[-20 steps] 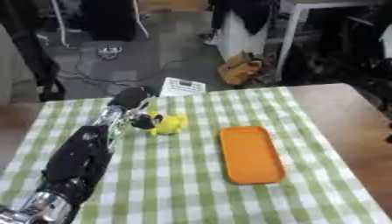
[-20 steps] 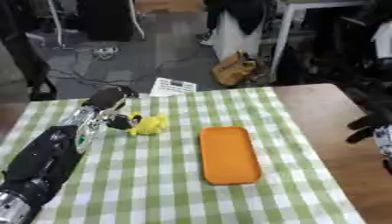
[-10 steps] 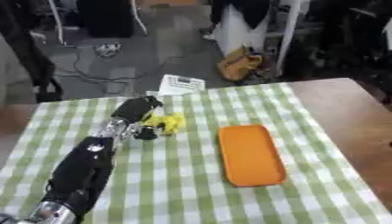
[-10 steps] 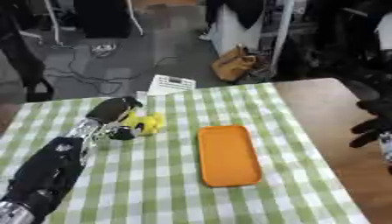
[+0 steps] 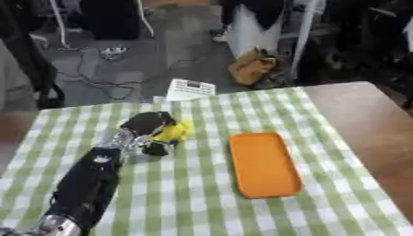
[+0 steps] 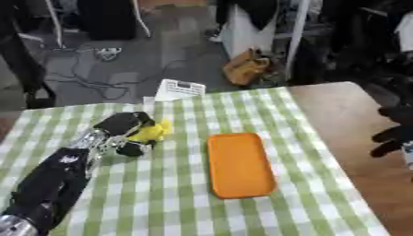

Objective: Pick up objects on the table and place them in the box.

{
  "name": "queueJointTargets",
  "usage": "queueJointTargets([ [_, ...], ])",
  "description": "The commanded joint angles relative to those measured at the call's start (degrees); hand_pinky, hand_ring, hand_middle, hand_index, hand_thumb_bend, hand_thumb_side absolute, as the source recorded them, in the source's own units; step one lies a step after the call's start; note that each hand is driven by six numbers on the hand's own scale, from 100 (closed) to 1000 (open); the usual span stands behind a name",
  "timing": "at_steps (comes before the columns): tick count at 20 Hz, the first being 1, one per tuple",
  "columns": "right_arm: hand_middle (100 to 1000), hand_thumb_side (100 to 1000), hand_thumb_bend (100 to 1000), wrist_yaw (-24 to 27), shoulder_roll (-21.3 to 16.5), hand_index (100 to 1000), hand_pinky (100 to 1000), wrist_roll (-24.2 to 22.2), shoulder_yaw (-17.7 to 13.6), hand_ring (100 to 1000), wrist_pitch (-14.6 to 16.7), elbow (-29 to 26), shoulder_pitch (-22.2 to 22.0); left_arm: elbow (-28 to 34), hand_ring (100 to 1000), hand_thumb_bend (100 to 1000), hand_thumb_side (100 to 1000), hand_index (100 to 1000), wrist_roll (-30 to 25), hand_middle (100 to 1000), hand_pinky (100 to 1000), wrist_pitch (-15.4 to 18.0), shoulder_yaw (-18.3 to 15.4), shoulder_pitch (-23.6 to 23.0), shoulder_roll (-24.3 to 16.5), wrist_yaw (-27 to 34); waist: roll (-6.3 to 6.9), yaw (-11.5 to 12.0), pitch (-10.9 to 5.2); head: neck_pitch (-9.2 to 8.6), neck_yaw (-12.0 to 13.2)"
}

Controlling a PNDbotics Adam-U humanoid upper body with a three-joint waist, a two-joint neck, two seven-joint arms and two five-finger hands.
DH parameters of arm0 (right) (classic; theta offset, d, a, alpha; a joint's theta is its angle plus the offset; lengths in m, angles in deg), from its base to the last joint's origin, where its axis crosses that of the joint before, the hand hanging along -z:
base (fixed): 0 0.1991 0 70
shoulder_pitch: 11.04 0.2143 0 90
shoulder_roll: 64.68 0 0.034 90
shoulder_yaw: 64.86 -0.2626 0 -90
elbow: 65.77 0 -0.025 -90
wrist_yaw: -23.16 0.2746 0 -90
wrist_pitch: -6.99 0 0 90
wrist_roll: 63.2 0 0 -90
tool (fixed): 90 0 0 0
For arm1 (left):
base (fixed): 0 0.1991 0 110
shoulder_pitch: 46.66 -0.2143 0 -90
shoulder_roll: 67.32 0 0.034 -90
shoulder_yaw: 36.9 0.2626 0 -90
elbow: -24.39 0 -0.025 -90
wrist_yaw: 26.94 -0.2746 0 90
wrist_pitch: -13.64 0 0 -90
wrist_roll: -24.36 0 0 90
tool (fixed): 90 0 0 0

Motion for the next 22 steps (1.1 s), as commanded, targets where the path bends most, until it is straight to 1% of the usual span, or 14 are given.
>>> queueJointTargets([
  [1,737,716,100,0.44,-1.22,752,507,0.03,-0.40,596,0.17,-1.36,0.66,-0.83,761,429,502,880,-2.80,794,726,1.09,0.60,1.05,-0.74,-1.89,0.49,-0.07,-0.09,-0.83,0.00],
  [2,737,716,100,0.44,-1.23,752,507,0.02,-0.40,596,0.16,-1.36,0.64,-0.93,728,500,412,861,-3.67,765,701,1.11,0.65,1.03,-0.76,-2.59,0.47,-0.07,-0.12,-0.86,0.01],
  [4,737,716,100,0.44,-1.22,752,506,0.04,-0.43,596,0.16,-1.36,0.61,-0.16,696,540,355,844,-4.92,741,679,0.64,0.47,0.90,-0.64,-4.04,0.43,-0.08,-0.13,-0.93,0.01],
  [6,737,716,100,0.45,-1.20,752,506,0.06,-0.44,596,0.16,-1.36,0.60,0.67,692,542,348,843,-5.17,738,676,0.37,0.11,0.68,-0.43,-5.09,0.41,-0.08,-0.12,-0.97,0.00],
  [7,737,716,100,0.45,-1.20,751,506,0.06,-0.44,596,0.17,-1.36,0.60,0.91,651,532,308,812,-5.19,701,646,0.33,-0.04,0.62,-0.37,-5.42,0.40,-0.07,-0.12,-0.99,-0.01],
  [9,737,716,100,0.45,-1.17,751,506,0.03,-0.42,596,0.18,-1.36,0.60,1.52,651,532,308,812,-4.44,701,646,-0.17,-0.27,0.49,-0.32,-6.08,0.39,-0.08,-0.06,-1.06,-0.01],
  [10,737,716,100,0.44,-1.17,751,506,0.04,-0.44,596,0.18,-1.36,0.60,1.99,538,156,206,697,-3.90,583,564,-0.55,-0.64,0.54,-0.39,-6.16,0.38,-0.08,0.01,-1.13,-0.03],
  [11,737,716,100,0.44,-1.18,751,506,0.06,-0.46,596,0.19,-1.36,0.64,2.68,538,156,206,697,-3.18,583,564,-1.18,-1.10,0.51,-0.40,-5.99,0.38,-0.09,0.08,-1.18,-0.05],
  [12,737,716,100,0.44,-1.18,751,506,0.08,-0.48,596,0.19,-1.36,0.66,3.09,517,100,205,669,-2.38,559,549,-1.90,-1.30,0.41,-0.32,-5.78,0.38,-0.09,0.13,-1.18,-0.06],
  [13,737,716,100,0.43,-1.19,751,506,0.09,-0.49,596,0.19,-1.36,0.67,3.18,517,100,205,669,-1.55,559,549,-2.47,-1.32,0.31,-0.25,-5.57,0.39,-0.09,0.15,-1.17,-0.06],
  [14,737,716,100,0.43,-1.19,751,506,0.10,-0.49,596,0.19,-1.36,0.67,3.00,501,100,244,637,-0.72,534,536,-2.88,-1.31,0.24,-0.21,-5.31,0.38,-0.07,0.16,-1.15,-0.07],
  [15,737,716,100,0.42,-1.17,751,506,0.10,-0.50,596,0.19,-1.36,0.65,2.70,497,100,244,633,-0.02,527,534,-3.12,-1.54,0.17,-0.15,-4.75,0.37,-0.04,0.16,-1.12,-0.12],
  [18,737,716,100,0.40,-1.15,752,506,0.14,-0.56,597,0.19,-1.36,0.60,1.87,483,100,244,622,0.20,512,522,-2.88,-2.12,0.20,-0.15,-2.26,0.29,0.01,0.09,-1.07,-0.23],
  [22,738,715,100,0.41,-1.15,752,507,0.14,-0.63,598,0.16,-1.36,0.36,1.74,457,100,244,596,-1.97,482,499,-1.29,-3.89,0.69,-0.27,1.22,0.02,0.19,-0.37,-0.85,-0.33],
])
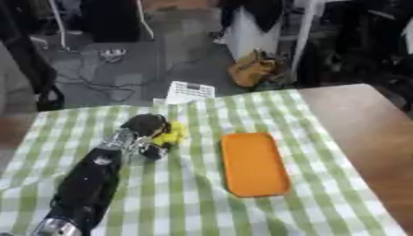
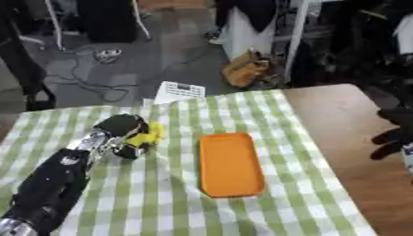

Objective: Pick up objects on the table and place them in the box.

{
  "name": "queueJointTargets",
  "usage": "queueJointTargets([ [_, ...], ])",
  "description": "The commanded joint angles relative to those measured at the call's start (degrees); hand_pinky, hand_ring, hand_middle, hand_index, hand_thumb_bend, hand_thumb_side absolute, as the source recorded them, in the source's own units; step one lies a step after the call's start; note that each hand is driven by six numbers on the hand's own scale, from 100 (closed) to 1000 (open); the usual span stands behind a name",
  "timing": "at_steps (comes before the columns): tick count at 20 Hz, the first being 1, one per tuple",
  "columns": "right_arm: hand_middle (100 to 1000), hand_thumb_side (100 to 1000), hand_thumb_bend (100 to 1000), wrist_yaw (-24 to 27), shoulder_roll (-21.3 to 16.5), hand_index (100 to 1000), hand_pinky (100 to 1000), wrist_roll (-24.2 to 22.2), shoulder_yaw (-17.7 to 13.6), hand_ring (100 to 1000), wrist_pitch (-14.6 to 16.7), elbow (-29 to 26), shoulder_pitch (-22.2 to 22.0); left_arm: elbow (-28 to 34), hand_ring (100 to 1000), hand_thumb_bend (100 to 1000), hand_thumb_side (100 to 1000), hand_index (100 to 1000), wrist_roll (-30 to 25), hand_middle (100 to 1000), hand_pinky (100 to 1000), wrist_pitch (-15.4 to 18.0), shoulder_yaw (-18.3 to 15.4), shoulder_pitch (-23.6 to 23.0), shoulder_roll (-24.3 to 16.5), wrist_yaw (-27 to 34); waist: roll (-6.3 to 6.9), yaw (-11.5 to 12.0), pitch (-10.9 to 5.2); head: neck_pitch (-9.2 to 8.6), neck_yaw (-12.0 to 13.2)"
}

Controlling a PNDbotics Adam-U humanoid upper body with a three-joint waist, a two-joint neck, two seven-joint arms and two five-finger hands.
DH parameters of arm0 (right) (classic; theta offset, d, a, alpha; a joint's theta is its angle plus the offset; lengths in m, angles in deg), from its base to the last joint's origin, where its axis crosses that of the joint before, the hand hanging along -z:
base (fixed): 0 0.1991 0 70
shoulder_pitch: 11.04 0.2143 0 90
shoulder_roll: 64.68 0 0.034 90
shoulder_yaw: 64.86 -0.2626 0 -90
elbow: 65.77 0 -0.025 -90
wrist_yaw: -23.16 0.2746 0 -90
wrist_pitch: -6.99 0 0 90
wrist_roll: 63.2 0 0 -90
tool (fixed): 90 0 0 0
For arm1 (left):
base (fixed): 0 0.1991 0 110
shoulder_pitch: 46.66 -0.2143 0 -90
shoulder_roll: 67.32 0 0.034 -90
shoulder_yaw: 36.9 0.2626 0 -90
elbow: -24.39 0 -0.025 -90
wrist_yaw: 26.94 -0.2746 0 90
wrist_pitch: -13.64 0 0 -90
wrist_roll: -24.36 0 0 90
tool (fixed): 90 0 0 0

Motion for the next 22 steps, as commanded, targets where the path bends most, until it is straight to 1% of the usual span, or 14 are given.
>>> queueJointTargets([
  [1,738,714,100,0.42,-1.16,752,507,0.06,-0.62,598,0.07,-1.36,0.30,0.62,457,100,244,594,-2.00,481,501,1.53,-1.70,1.43,-0.88,2.89,-0.05,0.17,-0.57,-0.31,-0.20],
  [5,738,714,100,0.46,-1.21,752,508,-0.06,-0.60,598,0.08,-1.36,0.16,2.36,463,100,244,599,-4.68,486,505,2.20,-1.18,1.72,-1.47,6.43,-0.15,0.34,-0.96,-0.15,-0.16],
  [6,738,713,100,0.47,-1.23,752,508,-0.08,-0.60,599,0.08,-1.36,0.15,2.66,487,100,244,622,-5.22,509,522,2.14,-0.81,1.70,-1.58,7.27,-0.18,0.34,-1.03,-0.15,-0.18],
  [9,738,713,100,0.49,-1.26,752,508,-0.12,-0.58,599,0.08,-1.36,0.11,3.46,487,100,244,622,-6.47,509,522,1.85,0.79,1.59,-1.89,9.14,-0.26,0.38,-1.18,-0.15,-0.26],
  [10,738,713,100,0.48,-1.27,753,509,-0.15,-0.57,599,0.11,-1.36,0.13,3.60,646,255,310,779,-6.77,714,646,1.80,1.12,1.59,-1.92,9.49,-0.29,0.34,-1.20,-0.11,-0.23],
  [11,739,714,100,0.49,-1.28,753,509,-0.22,-0.52,599,0.09,-1.36,0.13,3.98,693,320,559,830,-7.30,753,677,2.15,1.91,1.73,-1.98,9.30,-0.34,0.23,-1.22,-0.03,-0.14],
  [12,739,714,100,0.51,-1.26,753,509,-0.25,-0.51,599,0.05,-1.36,0.12,4.55,706,349,654,841,-7.71,763,688,2.75,2.88,1.83,-2.11,8.76,-0.38,0.22,-1.22,0.03,-0.14],
  [13,739,714,100,0.52,-1.24,753,509,-0.26,-0.53,599,0.01,-1.36,0.11,5.07,706,349,654,841,-7.68,763,688,3.32,3.35,1.83,-2.20,8.00,-0.42,0.23,-1.21,0.06,-0.15],
  [14,739,714,100,0.53,-1.23,753,509,-0.26,-0.55,599,-0.01,-1.36,0.11,5.46,737,429,880,866,-7.46,789,711,3.76,3.44,1.84,-2.19,7.14,-0.43,0.23,-1.20,0.11,-0.19],
  [16,739,715,100,0.55,-1.26,753,509,-0.27,-0.55,600,-0.05,-1.36,0.14,6.25,769,475,984,881,-6.84,817,741,5.07,3.24,2.01,-2.22,5.37,-0.35,0.22,-1.14,0.28,-0.28],
  [18,739,715,100,0.58,-1.25,753,509,-0.32,-0.52,600,-0.03,-1.36,0.17,6.23,769,459,977,881,-6.79,817,740,5.88,2.80,2.14,-2.25,3.67,-0.25,0.17,-1.11,0.37,-0.26],
  [19,739,716,100,0.59,-1.22,753,509,-0.33,-0.51,600,-0.03,-1.36,0.17,6.18,763,369,846,878,-6.57,811,732,5.74,2.46,2.16,-2.25,2.80,-0.20,0.10,-1.08,0.32,-0.33],
  [20,739,716,100,0.61,-1.22,753,509,-0.35,-0.49,600,-0.03,-1.36,0.17,6.09,763,359,828,878,-6.29,811,731,5.44,2.21,2.15,-2.18,1.98,-0.17,0.04,-1.07,0.29,-0.35],
  [22,739,716,100,0.63,-1.21,753,509,-0.38,-0.47,600,-0.03,-1.36,0.20,5.59,753,321,634,872,-5.53,803,719,4.57,1.78,2.06,-1.99,0.49,-0.13,-0.16,-1.01,0.21,-0.28],
])
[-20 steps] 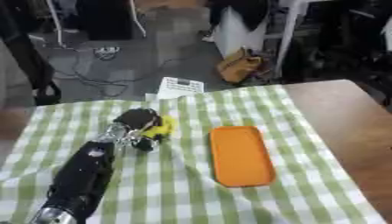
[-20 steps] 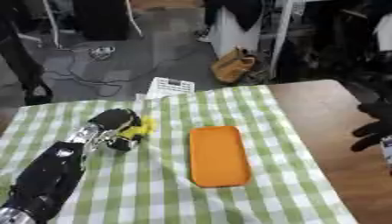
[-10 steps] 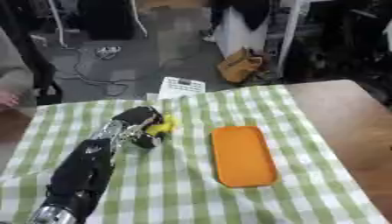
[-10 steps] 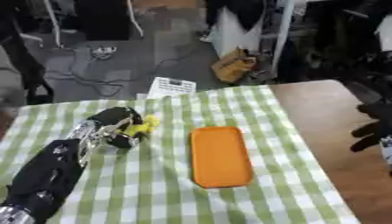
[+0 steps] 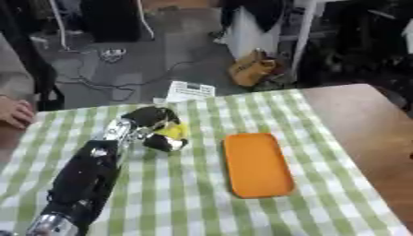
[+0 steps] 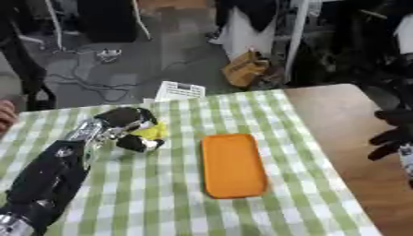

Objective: Pick up objects on the table and place them in the box.

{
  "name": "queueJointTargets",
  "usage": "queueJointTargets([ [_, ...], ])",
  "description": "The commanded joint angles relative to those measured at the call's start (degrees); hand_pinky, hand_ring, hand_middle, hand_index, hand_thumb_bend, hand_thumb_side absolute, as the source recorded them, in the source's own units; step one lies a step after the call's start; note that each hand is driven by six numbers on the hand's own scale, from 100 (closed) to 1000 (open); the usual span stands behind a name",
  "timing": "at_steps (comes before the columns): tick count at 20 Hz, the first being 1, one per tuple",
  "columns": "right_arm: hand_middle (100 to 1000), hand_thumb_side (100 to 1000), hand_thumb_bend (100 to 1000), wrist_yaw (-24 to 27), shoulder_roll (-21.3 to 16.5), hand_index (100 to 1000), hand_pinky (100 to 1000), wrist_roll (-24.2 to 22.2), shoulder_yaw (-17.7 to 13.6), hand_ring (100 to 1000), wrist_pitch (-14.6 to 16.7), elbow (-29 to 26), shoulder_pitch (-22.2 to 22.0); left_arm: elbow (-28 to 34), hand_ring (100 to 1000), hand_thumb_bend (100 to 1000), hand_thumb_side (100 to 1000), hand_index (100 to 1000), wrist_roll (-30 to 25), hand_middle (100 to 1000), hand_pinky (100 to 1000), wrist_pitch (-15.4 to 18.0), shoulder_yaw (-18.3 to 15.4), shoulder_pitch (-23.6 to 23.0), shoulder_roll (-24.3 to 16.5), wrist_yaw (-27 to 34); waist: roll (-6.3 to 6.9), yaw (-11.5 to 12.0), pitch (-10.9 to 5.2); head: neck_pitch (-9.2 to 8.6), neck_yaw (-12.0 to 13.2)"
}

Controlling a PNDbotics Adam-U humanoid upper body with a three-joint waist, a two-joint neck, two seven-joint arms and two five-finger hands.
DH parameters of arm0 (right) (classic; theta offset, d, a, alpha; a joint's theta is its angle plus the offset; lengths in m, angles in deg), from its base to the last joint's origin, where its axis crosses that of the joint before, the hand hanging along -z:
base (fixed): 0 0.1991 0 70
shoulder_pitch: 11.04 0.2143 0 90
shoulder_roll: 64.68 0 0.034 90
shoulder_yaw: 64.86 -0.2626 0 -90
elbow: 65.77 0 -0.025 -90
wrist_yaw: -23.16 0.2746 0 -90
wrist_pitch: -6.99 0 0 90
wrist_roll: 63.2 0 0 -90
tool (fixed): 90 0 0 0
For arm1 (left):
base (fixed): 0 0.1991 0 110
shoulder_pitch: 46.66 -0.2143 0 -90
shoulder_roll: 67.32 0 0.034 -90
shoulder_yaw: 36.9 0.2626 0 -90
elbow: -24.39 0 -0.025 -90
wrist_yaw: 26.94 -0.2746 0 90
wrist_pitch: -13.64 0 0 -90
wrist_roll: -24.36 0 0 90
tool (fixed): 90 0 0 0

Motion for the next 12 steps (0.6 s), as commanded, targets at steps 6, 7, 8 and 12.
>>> queueJointTargets([
  [6,739,720,100,0.62,-1.21,753,508,-0.17,-0.43,598,0.25,-1.36,0.85,-0.68,760,349,464,876,4.91,813,718,-4.87,-2.40,1.73,-1.92,-4.60,0.41,-1.06,-0.20,-0.61,0.24],
  [7,739,720,100,0.63,-1.21,753,508,-0.17,-0.43,598,0.27,-1.36,0.92,-0.98,765,350,463,877,5.63,819,719,-5.73,-2.52,1.73,-1.99,-4.97,0.54,-1.22,0.00,-0.72,0.23],
  [8,739,720,100,0.63,-1.21,753,508,-0.16,-0.43,598,0.27,-1.36,0.97,-1.31,765,350,463,877,6.29,819,719,-6.59,-2.51,1.75,-1.97,-5.27,0.62,-1.33,0.11,-0.78,0.25],
  [12,740,721,100,0.62,-1.23,753,507,-0.11,-0.45,598,0.33,-1.36,1.17,-2.86,768,336,462,874,7.86,823,718,-8.98,-2.16,1.71,-1.94,-5.38,0.86,-1.60,0.57,-0.98,0.26],
])
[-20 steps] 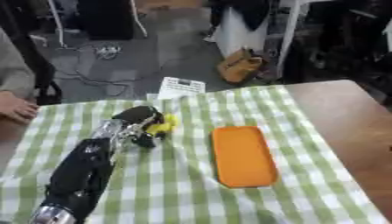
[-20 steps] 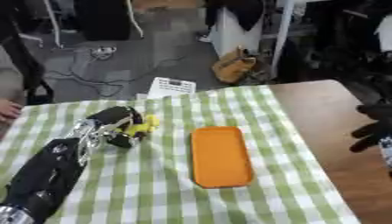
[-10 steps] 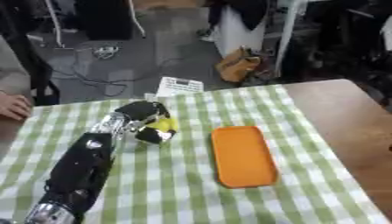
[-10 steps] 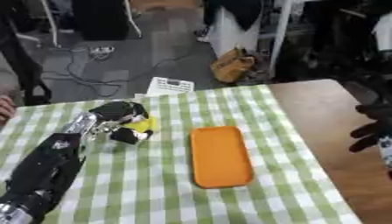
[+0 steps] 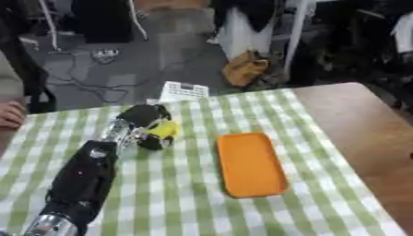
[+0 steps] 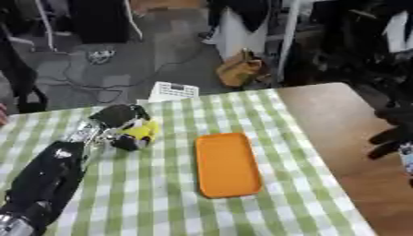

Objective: Pick up objects on the table and place them in the box.

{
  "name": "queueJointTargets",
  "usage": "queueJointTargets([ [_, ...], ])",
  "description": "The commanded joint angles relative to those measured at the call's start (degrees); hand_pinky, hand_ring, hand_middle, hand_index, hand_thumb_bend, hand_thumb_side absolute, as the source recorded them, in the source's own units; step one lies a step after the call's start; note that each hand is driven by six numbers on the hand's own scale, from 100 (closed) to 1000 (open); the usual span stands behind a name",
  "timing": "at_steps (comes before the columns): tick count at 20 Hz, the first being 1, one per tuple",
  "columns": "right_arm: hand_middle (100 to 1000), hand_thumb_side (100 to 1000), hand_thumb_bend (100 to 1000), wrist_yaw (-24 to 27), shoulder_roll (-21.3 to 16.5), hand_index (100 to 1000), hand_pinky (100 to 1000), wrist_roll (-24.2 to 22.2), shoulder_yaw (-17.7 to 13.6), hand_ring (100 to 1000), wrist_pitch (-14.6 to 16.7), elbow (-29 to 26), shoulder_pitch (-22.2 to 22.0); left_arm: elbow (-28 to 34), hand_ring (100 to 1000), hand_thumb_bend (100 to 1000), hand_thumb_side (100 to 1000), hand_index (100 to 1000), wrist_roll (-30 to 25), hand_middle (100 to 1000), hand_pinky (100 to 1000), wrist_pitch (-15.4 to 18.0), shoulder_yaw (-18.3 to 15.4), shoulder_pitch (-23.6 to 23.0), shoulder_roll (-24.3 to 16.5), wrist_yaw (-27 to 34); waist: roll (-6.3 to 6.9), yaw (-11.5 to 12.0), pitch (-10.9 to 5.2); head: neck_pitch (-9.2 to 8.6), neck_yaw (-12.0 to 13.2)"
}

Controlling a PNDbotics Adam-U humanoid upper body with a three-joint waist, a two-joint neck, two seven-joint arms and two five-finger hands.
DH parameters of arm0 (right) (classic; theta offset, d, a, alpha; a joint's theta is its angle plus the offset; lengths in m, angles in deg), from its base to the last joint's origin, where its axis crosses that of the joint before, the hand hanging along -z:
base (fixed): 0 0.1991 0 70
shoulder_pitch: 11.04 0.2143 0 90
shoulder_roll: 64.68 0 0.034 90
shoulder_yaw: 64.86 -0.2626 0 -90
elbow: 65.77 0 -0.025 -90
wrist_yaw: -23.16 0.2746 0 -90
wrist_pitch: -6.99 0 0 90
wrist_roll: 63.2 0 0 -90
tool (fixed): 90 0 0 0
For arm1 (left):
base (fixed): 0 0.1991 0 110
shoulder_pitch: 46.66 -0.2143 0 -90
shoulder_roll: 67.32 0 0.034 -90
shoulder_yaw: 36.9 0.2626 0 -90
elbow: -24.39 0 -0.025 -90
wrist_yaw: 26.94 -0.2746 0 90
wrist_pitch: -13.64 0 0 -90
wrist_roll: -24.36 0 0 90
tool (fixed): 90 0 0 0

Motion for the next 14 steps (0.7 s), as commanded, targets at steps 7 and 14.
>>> queueJointTargets([
  [7,740,724,100,0.51,-1.14,753,507,0.05,-0.45,597,0.24,-1.36,0.94,-3.87,702,272,390,832,-0.74,763,669,-3.15,-0.07,0.61,-1.83,3.17,0.71,-0.44,0.77,-1.34,0.17],
  [14,740,725,100,0.50,-1.09,753,507,-0.04,-0.42,598,0.27,-1.36,0.98,-4.62,572,198,242,737,-3.24,626,569,-4.05,0.64,0.55,-1.83,3.78,0.66,-0.35,0.86,-1.17,0.16],
])
